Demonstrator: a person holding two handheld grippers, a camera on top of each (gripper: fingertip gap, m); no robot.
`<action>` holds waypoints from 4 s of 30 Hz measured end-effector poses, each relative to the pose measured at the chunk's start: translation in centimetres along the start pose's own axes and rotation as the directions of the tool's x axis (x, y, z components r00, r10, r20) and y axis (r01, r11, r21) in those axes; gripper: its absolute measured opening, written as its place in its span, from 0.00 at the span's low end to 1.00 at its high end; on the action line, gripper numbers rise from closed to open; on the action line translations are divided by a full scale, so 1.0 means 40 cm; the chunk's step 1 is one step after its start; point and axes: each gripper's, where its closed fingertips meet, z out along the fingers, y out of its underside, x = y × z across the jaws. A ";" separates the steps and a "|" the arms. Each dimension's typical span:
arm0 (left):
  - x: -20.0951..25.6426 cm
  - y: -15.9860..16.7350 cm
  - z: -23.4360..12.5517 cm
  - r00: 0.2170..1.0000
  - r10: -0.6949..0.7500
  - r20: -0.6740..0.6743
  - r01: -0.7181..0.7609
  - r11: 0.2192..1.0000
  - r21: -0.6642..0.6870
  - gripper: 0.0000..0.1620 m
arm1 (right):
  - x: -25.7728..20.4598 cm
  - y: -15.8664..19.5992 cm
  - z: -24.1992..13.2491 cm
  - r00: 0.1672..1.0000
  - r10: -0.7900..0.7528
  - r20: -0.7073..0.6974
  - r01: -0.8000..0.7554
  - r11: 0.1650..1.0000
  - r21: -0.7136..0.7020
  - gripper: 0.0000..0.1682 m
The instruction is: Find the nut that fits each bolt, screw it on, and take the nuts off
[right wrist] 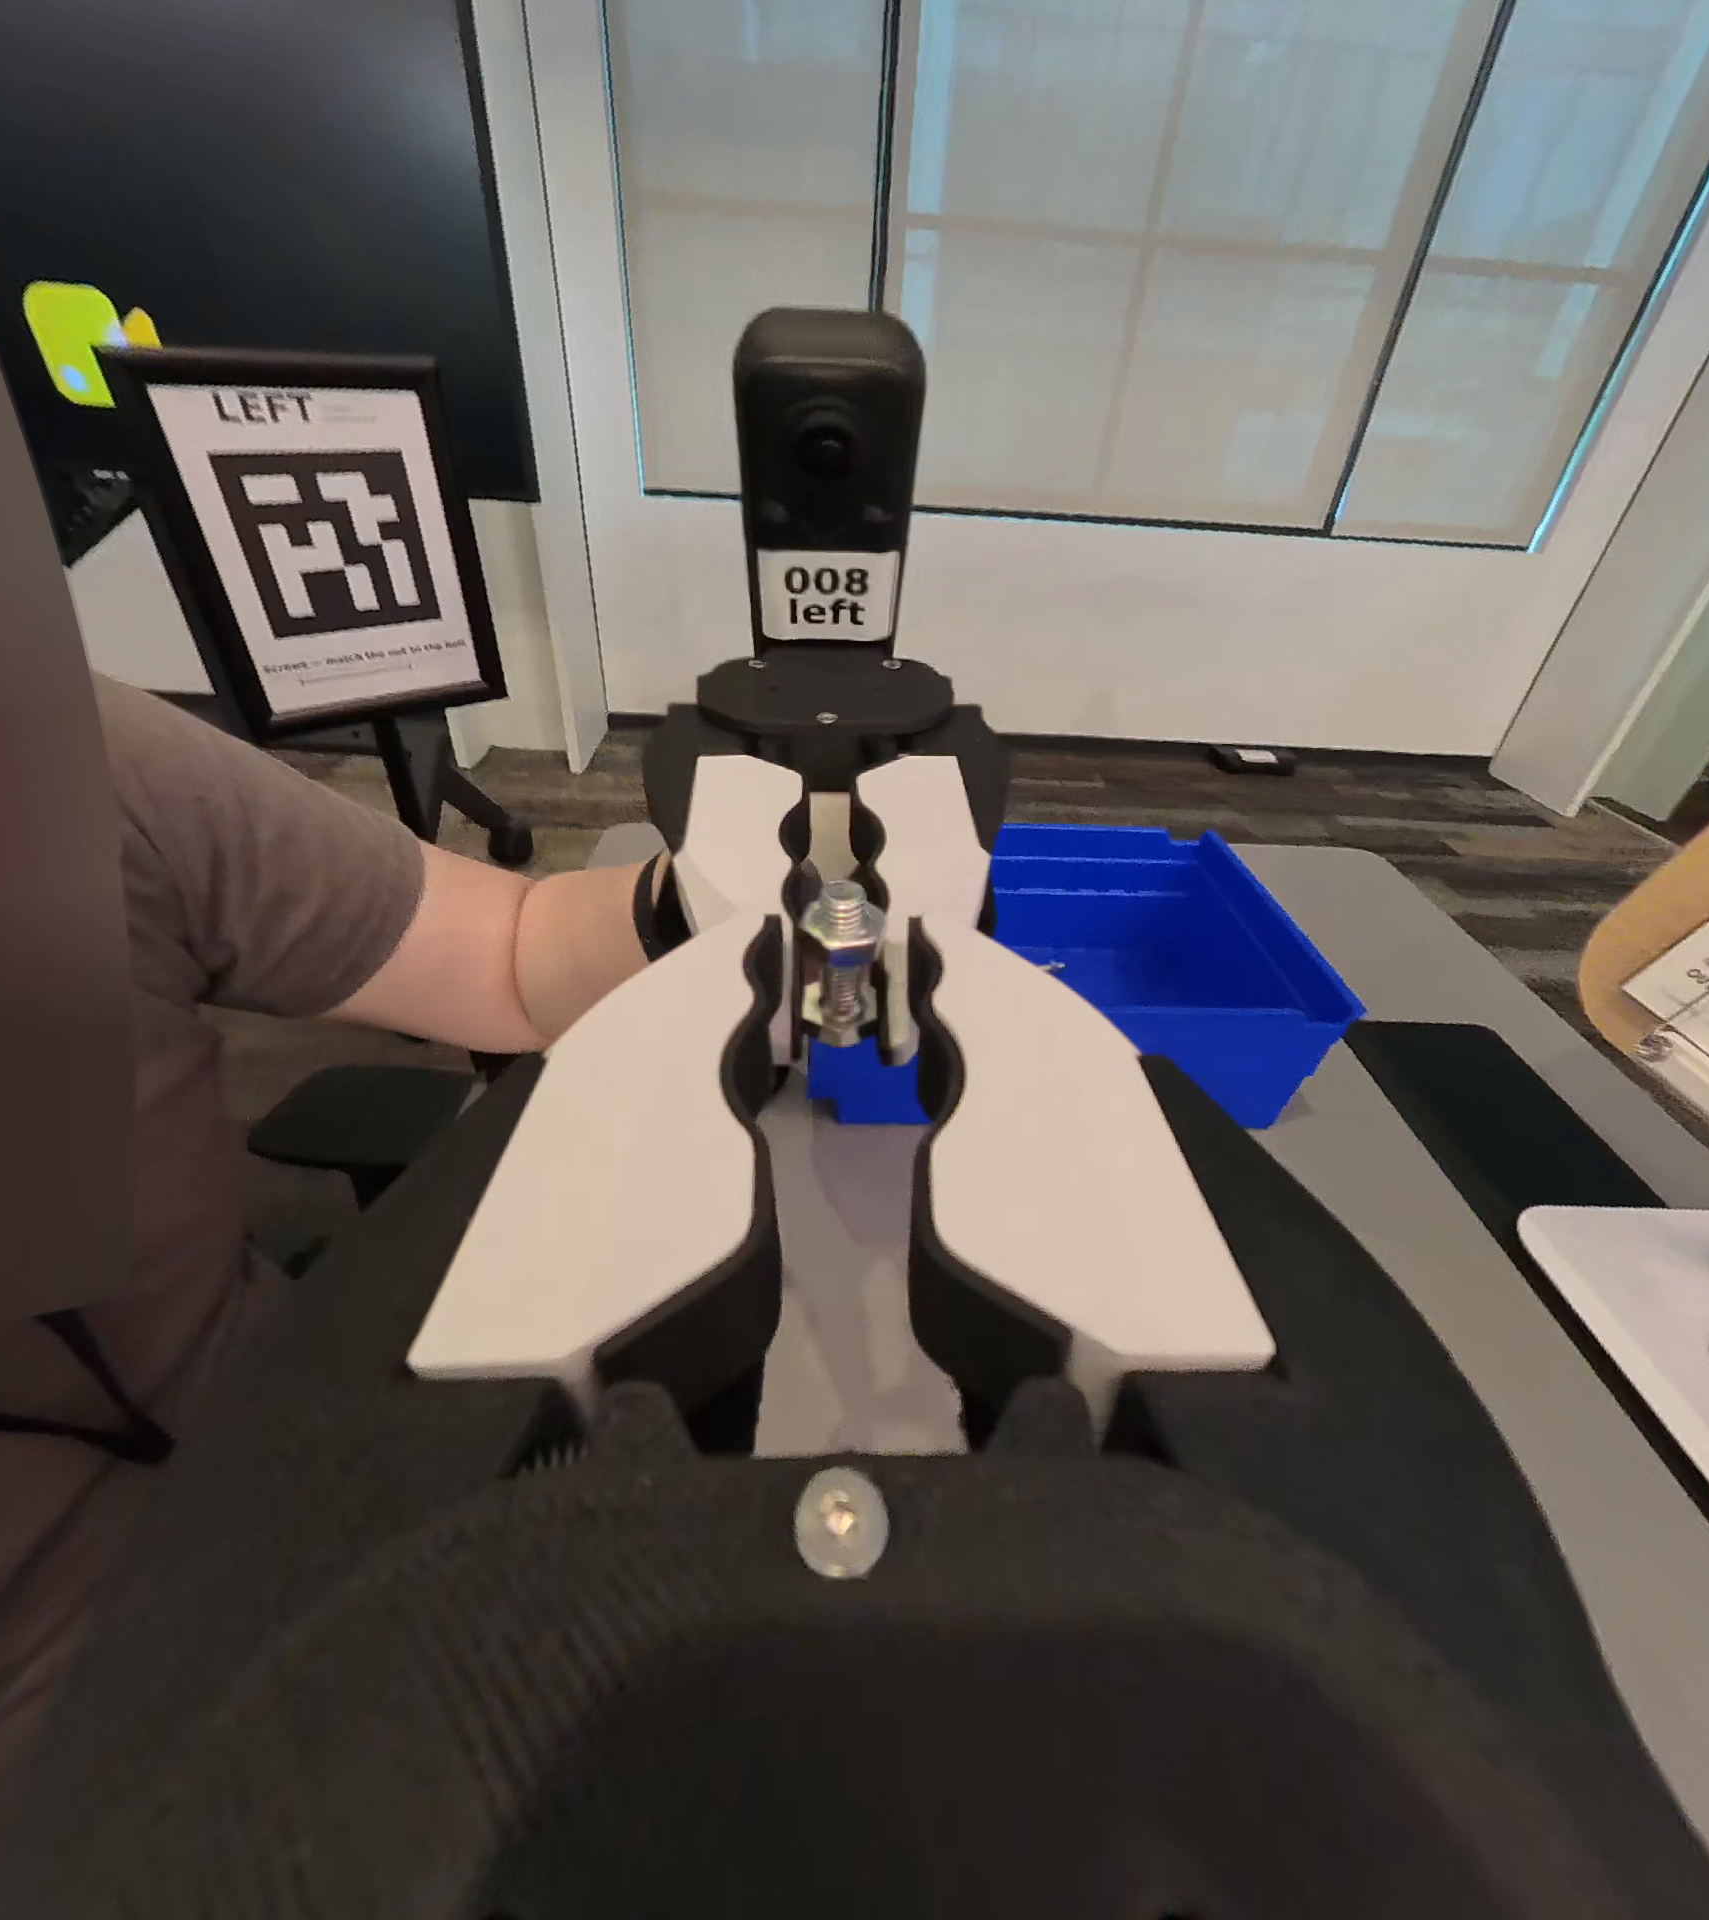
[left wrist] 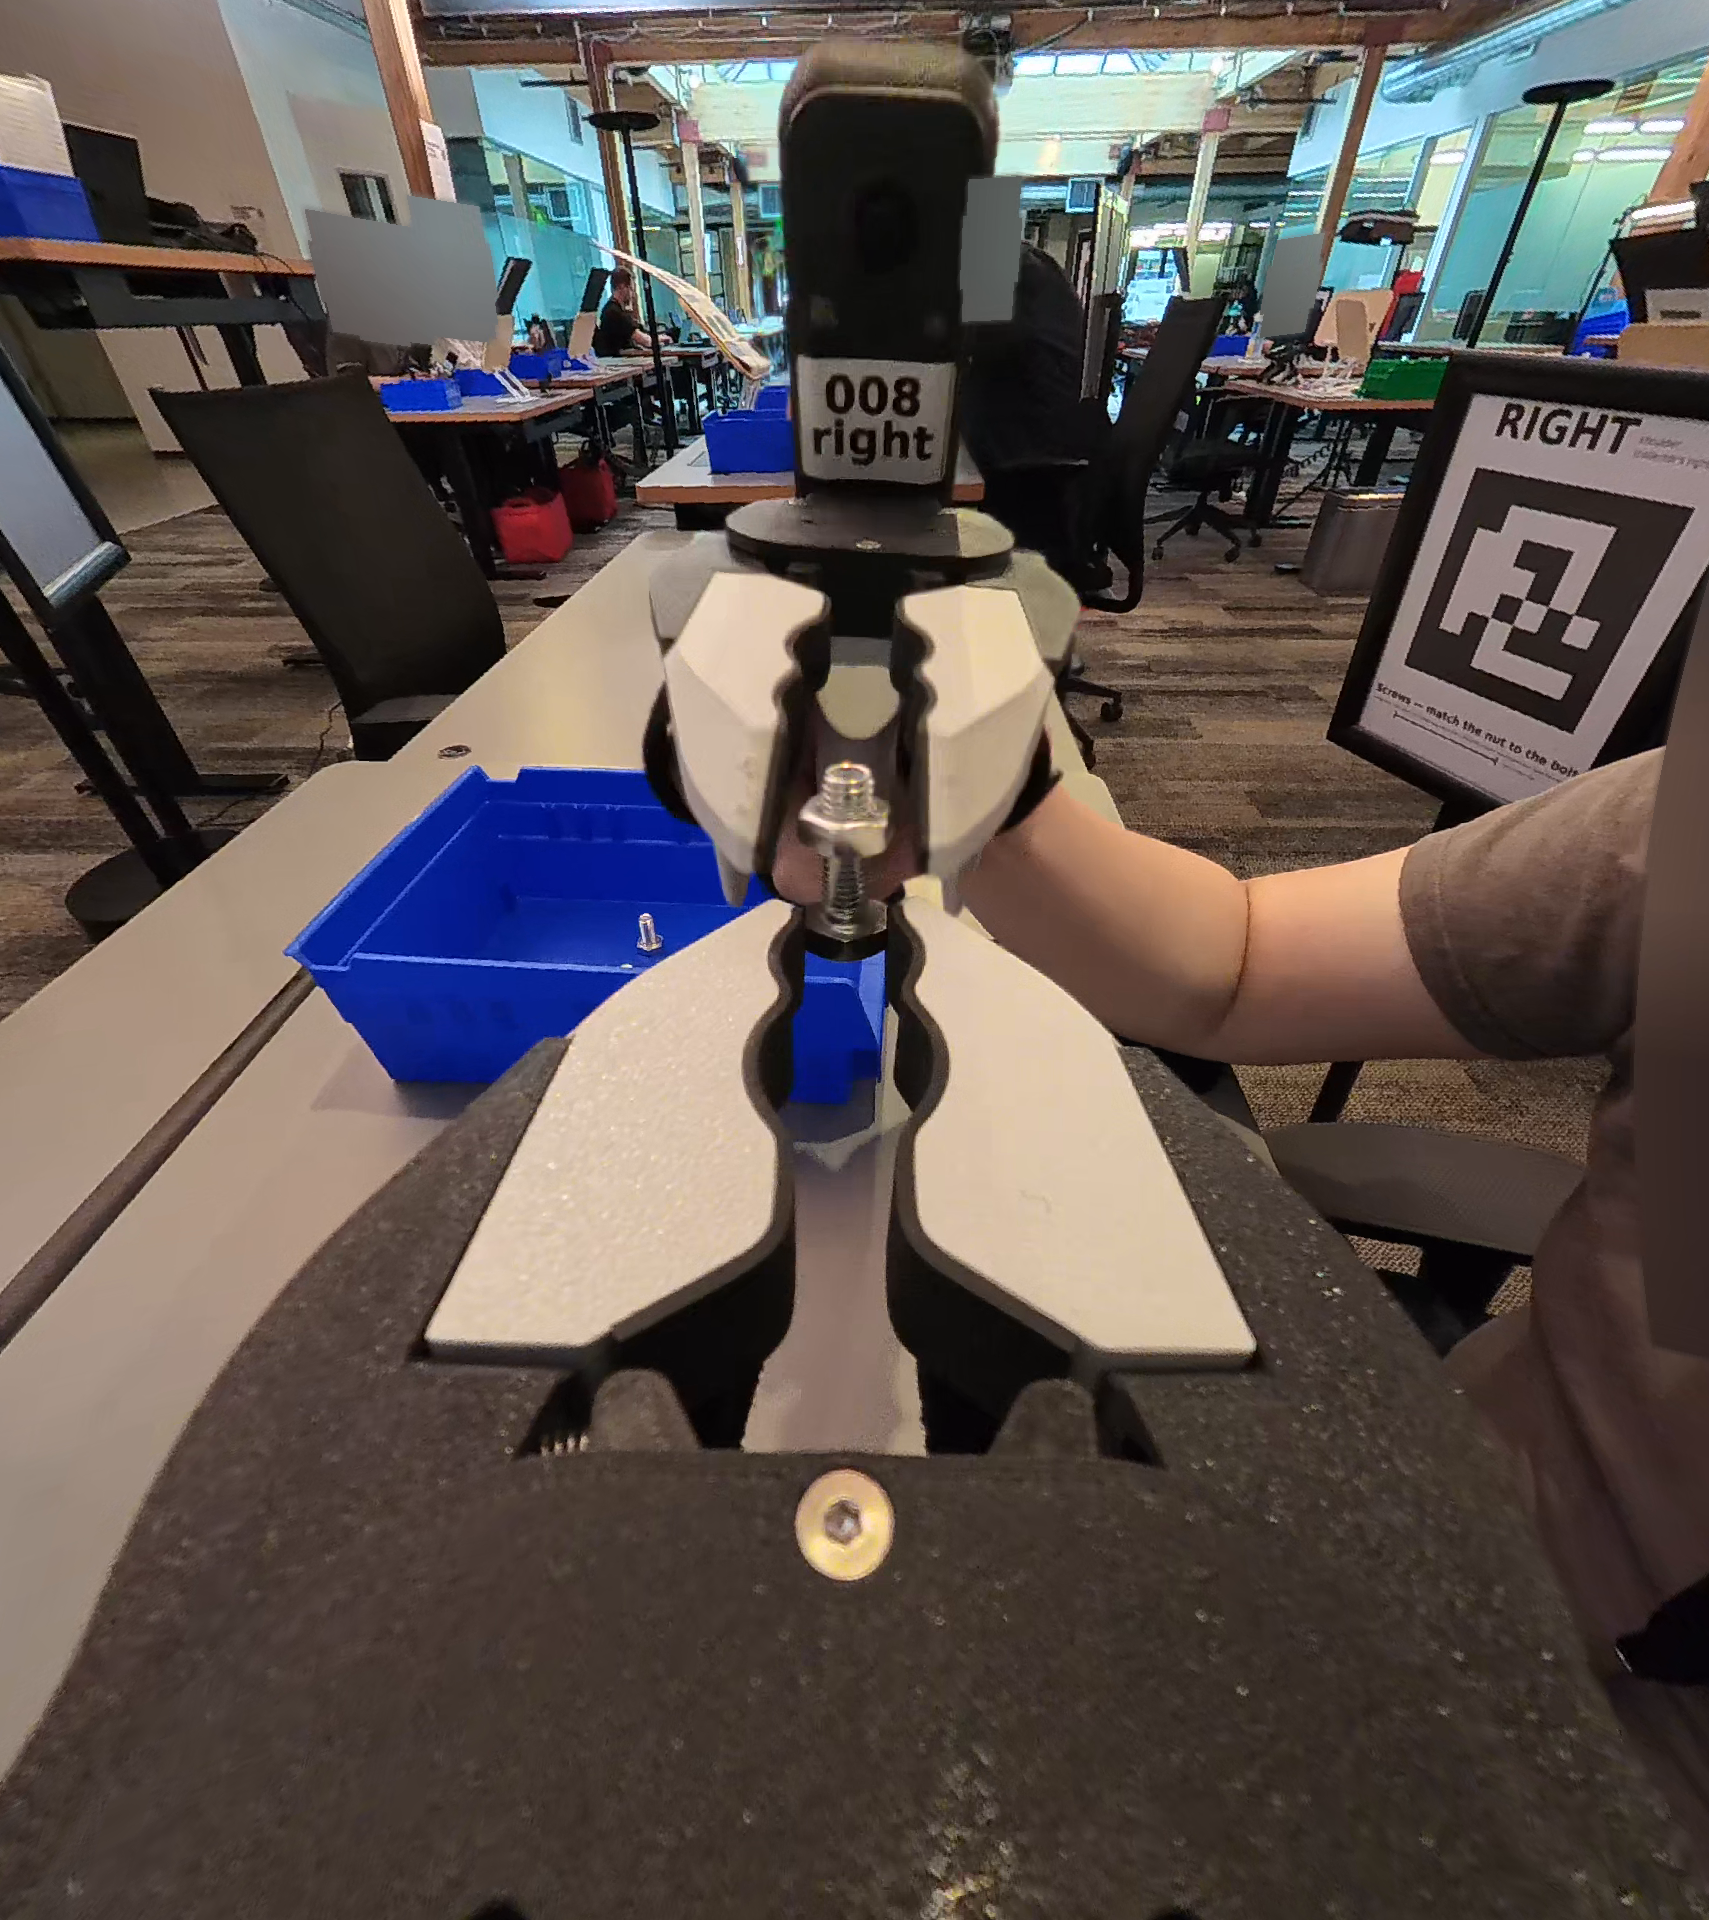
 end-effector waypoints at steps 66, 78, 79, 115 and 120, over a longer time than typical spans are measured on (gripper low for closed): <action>0.006 -0.029 -0.014 1.000 -0.009 -0.002 0.009 0.997 0.074 0.09 | 0.016 -0.048 -0.028 0.993 0.080 -0.083 -0.075 0.995 0.065 0.11; 0.010 -0.035 -0.018 1.000 -0.015 -0.008 0.015 0.997 0.080 0.09 | 0.016 -0.052 -0.033 0.994 0.070 -0.078 -0.065 0.995 0.074 0.12; 0.011 -0.035 -0.017 1.000 -0.011 -0.008 0.012 0.997 0.079 0.09 | 0.008 -0.052 -0.031 0.996 0.065 -0.068 -0.061 0.996 0.068 0.12; 0.018 -0.049 -0.020 1.000 0.006 -0.019 -0.004 0.993 0.118 0.09 | -0.005 -0.059 -0.022 0.998 0.042 -0.046 -0.038 0.995 0.089 0.11; 0.016 -0.046 -0.016 1.000 -0.006 -0.029 0.009 0.992 0.126 0.09 | -0.012 -0.066 -0.027 0.998 0.059 -0.020 -0.056 0.993 0.104 0.10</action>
